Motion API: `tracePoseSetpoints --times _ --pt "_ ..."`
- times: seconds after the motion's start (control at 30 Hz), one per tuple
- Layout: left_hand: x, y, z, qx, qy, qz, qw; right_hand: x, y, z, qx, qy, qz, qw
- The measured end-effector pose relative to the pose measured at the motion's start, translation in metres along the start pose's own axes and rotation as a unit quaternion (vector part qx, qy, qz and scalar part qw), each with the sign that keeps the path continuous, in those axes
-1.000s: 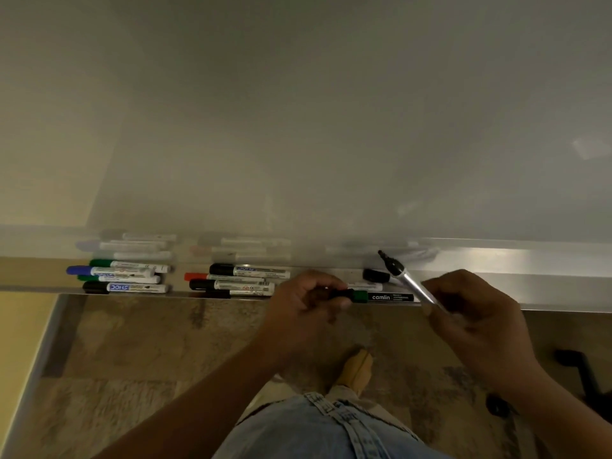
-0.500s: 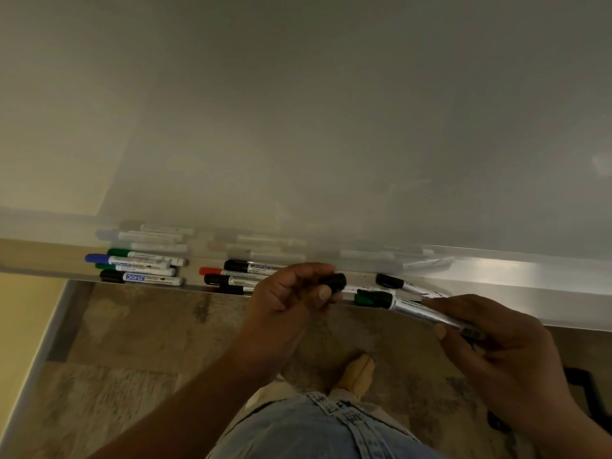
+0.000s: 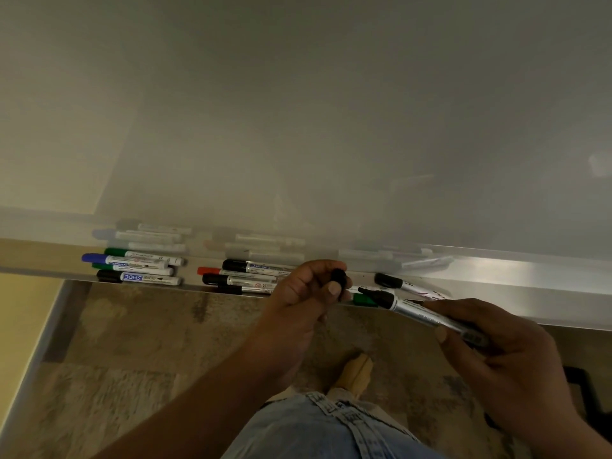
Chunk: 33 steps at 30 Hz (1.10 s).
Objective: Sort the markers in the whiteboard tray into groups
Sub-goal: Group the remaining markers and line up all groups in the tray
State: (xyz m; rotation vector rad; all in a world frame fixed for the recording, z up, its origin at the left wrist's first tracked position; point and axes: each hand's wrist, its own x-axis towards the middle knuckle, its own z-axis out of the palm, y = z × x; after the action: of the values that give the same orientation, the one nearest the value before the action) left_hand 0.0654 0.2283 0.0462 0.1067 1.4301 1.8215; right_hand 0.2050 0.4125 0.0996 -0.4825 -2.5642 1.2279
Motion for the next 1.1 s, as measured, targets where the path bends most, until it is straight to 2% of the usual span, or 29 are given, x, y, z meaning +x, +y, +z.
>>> tracePoseSetpoints --times 0.13,0.3,0.43,0.7,0.97,1.1 --pt "0.0 0.004 0.005 -0.054 0.005 -0.014 0.998 -0.003 -0.001 0.0 -0.001 0.007 0.0 1.0" --pt "-0.005 0.013 0.011 -0.198 -0.003 -0.048 0.979 -0.005 -0.008 -0.001 -0.002 0.021 -0.009 1.0" --pt "-0.009 0.017 0.014 -0.229 0.004 -0.054 0.972 -0.005 -0.012 -0.001 0.004 0.032 -0.007 0.999" --pt "-0.013 0.017 0.017 -0.187 0.001 -0.039 0.982 -0.002 -0.019 0.001 -0.002 0.018 -0.002 1.0" --pt "-0.014 0.024 0.012 -0.027 0.009 0.029 0.999 0.0 -0.02 -0.001 0.012 -0.03 -0.016 0.999" --pt "-0.017 0.029 0.018 0.044 -0.011 -0.011 0.999 0.005 -0.028 0.001 0.038 -0.098 -0.059 0.993"
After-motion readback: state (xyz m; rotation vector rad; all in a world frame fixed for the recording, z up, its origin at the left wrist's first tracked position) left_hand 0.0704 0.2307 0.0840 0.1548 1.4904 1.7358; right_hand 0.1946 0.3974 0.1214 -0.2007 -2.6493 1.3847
